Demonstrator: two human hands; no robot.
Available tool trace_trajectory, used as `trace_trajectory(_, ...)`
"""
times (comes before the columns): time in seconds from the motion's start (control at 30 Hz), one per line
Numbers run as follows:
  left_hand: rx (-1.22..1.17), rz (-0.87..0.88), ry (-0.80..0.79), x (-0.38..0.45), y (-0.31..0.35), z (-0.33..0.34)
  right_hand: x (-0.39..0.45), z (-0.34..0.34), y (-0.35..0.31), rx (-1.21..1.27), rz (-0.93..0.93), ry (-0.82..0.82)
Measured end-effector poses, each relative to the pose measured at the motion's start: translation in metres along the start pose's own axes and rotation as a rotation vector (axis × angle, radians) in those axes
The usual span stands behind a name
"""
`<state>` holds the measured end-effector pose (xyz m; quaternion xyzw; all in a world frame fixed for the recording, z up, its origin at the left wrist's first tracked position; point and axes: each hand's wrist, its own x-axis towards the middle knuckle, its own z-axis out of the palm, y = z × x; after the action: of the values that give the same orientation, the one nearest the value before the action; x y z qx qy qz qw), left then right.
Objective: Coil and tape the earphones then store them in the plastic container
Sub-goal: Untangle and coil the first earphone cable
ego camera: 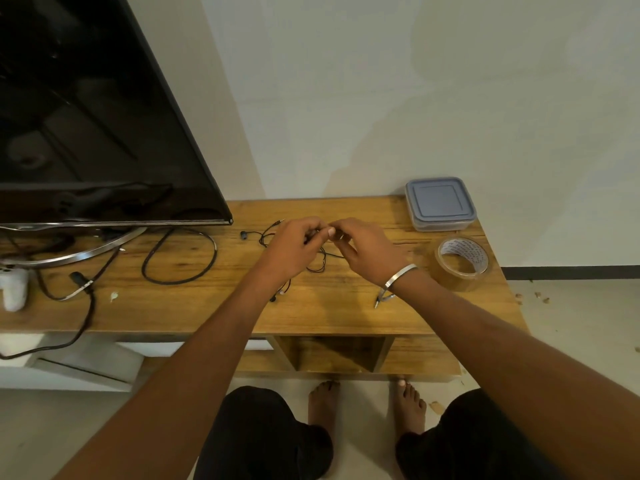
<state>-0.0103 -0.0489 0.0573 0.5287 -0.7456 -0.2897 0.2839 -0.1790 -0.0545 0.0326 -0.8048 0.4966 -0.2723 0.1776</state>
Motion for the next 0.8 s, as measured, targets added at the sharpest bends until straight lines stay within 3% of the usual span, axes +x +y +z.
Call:
trace_trajectory(0.1,0.015,-0.034,-0.002,-0.001,0.0,-0.005,0.002,-0.004,-0.003,-0.094,0.017,-0.045)
trace_trajectory(0.3,-0.01,-0.092,-0.036,-0.006,-0.008,-0.018,-0.006,-0.014,0.017,-0.104,0.208,0.097)
trace_trajectory(0.43,-0.036,-0.084,-0.043,-0.005,-0.004,-0.02,-0.015,-0.018,0.019,-0.268,0.222,0.041)
trace_trajectory(0.6,-0.001,-0.085,-0.036,-0.006,-0.014,-0.024,-0.019,-0.017,0.019,-0.343,0.272,0.099)
trace_trajectory(0.8,0.033,-0.099,-0.014,-0.008,-0.009,-0.025,-0.018,-0.014,0.014,-0.285,0.397,0.044)
